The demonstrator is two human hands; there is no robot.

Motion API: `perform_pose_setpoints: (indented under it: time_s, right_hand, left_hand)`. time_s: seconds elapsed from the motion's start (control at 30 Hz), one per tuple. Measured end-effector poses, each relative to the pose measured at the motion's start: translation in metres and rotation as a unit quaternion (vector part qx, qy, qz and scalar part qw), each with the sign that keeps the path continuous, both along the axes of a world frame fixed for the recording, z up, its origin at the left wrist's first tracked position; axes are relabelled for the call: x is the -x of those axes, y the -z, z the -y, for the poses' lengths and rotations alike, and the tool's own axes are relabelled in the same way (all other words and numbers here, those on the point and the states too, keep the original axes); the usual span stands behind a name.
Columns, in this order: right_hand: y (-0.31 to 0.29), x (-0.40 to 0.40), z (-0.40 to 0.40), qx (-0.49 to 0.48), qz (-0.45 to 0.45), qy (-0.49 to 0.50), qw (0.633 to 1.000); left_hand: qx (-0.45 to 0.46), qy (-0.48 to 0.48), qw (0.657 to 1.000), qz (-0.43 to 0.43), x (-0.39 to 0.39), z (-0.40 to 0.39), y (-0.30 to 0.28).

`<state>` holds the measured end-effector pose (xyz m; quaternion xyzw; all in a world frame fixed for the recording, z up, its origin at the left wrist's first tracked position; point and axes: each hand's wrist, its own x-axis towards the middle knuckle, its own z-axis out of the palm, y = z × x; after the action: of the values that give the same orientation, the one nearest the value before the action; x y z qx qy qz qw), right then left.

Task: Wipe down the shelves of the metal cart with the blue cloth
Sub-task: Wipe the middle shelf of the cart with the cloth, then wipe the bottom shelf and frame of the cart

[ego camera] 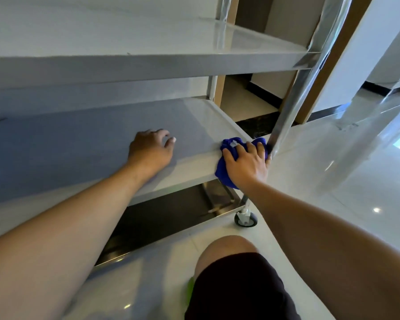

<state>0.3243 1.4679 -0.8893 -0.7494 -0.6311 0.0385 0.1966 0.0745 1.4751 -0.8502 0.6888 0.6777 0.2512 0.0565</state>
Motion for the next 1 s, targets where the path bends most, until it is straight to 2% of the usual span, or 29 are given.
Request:
perform_pose_setpoints:
  time_s: [0.13, 0.23, 0.37, 0.57, 0.7, 0.9, 1.0]
  right_hand:
    - [-0.010, 0.024, -0.005, 0.032, 0.048, -0.029, 0.998]
    - [-0.018, 0.052, -0.006, 0.067, 0.093, -0.098, 0.989]
    - [-0.020, 0.123, 0.011, 0.068, 0.114, -0.221, 0.966]
    - [-0.016, 0.249, 0.074, 0.016, 0.116, -0.387, 0.915]
    - [-0.015, 0.317, 0.130, -0.039, 0.098, -0.454, 0.885]
    - [0.006, 0.358, 0.189, -0.145, 0.100, -0.502, 0.847]
    - [0.026, 0.355, 0.205, -0.191, 0.050, -0.576, 0.793]
  left_hand:
    - [-0.004, 0.022, 0.998, -0.058, 0.009, 0.013, -0.001]
    - [-0.002, 0.008, 0.997, -0.074, 0.030, 0.024, -0.004]
    - [-0.005, -0.041, 0.998, -0.052, 0.067, 0.046, -0.010]
    - [-0.044, -0.137, 0.989, -0.026, 0.136, 0.110, -0.014]
    - [-0.076, -0.170, 0.982, -0.013, 0.184, 0.156, -0.021]
    - [-0.170, -0.229, 0.958, 0.021, 0.214, 0.222, -0.017]
    - [-0.252, -0.239, 0.937, 0.022, 0.220, 0.250, -0.004]
